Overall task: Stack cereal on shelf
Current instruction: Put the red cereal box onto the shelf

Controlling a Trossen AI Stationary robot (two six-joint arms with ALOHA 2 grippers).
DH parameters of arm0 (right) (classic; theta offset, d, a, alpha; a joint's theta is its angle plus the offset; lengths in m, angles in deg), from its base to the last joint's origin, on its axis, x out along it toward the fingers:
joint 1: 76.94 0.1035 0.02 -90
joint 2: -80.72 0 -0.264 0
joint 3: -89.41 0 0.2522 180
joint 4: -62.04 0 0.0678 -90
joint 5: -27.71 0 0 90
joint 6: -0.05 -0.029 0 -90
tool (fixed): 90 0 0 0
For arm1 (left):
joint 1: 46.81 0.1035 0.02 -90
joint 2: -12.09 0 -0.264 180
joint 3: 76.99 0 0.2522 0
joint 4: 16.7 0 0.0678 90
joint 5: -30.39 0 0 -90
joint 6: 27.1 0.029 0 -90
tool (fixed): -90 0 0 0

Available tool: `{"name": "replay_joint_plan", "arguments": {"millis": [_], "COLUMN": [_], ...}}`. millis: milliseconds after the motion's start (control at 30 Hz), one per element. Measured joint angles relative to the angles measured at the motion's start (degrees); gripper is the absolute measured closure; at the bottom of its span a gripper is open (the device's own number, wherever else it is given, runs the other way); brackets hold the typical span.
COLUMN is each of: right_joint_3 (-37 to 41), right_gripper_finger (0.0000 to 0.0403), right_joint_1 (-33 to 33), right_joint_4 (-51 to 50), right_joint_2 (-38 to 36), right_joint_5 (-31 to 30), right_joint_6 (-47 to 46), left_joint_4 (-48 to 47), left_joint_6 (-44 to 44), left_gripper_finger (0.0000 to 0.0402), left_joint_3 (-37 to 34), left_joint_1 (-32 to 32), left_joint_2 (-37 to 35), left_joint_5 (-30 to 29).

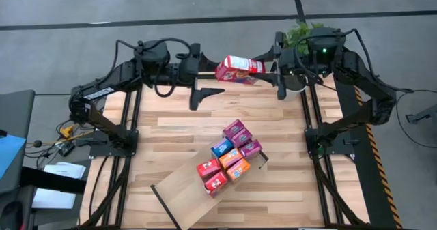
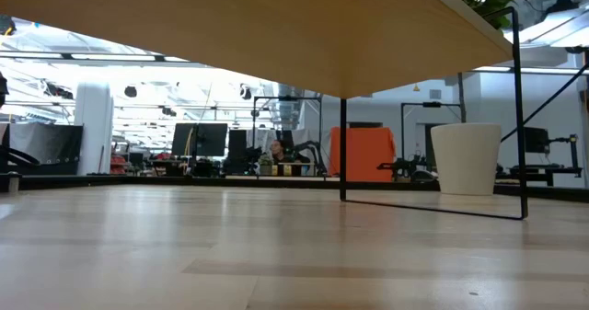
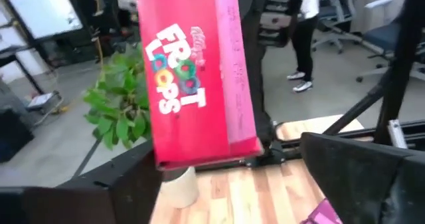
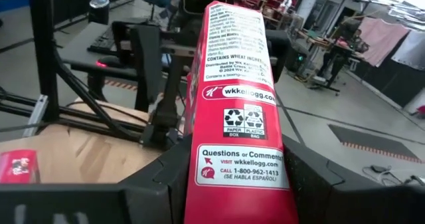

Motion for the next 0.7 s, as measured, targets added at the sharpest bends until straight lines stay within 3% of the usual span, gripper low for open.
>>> {"name": "replay_joint_plan", "arguments": {"millis": [167,700], "right_joint_3": [0.0,0.0], "right_gripper_finger": [0.0198,0.02], "right_joint_1": [-0.2,-1.8], "right_joint_4": [-1.1,-5.0], "right_joint_2": [1.0,1.3], "right_joint_5": [0.0,1.2], "right_joint_6": [0.2,0.5], "left_joint_4": [0.3,1.8], "left_joint_6": [-0.6,0.5], "left_gripper_finger": [0.0047,0.0045], "left_joint_3": [0.0,0.0], "left_joint_1": [0.0,0.7], "left_joint_2": [1.2,2.1], "left_joint_5": [-2.3,-4.8]}}
